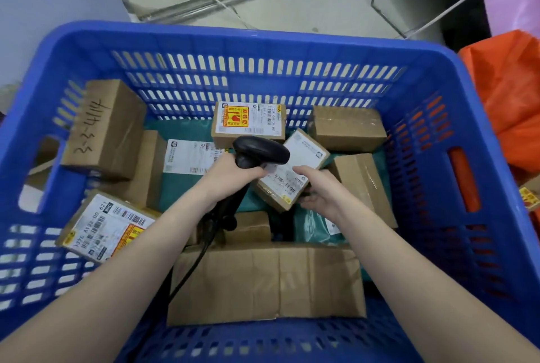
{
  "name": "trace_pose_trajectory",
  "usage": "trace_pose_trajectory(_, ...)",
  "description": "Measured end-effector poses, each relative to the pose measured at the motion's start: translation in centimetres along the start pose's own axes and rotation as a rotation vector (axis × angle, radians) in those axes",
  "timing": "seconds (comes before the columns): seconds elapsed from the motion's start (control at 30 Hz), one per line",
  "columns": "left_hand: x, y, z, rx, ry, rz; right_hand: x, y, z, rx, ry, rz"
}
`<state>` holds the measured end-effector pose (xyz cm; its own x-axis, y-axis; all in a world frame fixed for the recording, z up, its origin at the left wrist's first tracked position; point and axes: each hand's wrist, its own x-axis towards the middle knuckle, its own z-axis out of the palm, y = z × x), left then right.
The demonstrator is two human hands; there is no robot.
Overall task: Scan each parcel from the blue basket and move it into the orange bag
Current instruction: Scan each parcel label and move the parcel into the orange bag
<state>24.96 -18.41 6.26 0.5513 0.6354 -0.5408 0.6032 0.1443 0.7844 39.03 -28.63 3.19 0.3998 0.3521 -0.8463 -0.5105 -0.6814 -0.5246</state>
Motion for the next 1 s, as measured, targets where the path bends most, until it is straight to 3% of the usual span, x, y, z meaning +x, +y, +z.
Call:
trace_pose_trajectory(0.13,-1.0,1.5,0.2,-0.035,0.017,0.019,-1.6,-0.7,0.2,-0.045,-0.025,-0.066)
trace_pose_trajectory(0.4,-6.2,7.2,-1.6,-0.076,0.124,0.181,-8.9,-4.8,-0.9,0.182,-0.044,-0.326)
trace_pose_trajectory(0.67,-15.5,12.4,-4.0,-0.189,0.162,0.324,-20.2,-7.0,-3.4,0.19,-0.212,-0.465)
trace_pose_trajectory(1.0,-25.9,16.3,-4.5,-0.059,0.267,0.505,-31.5,-6.1,-6.8,0.28,-0.07,-0.736)
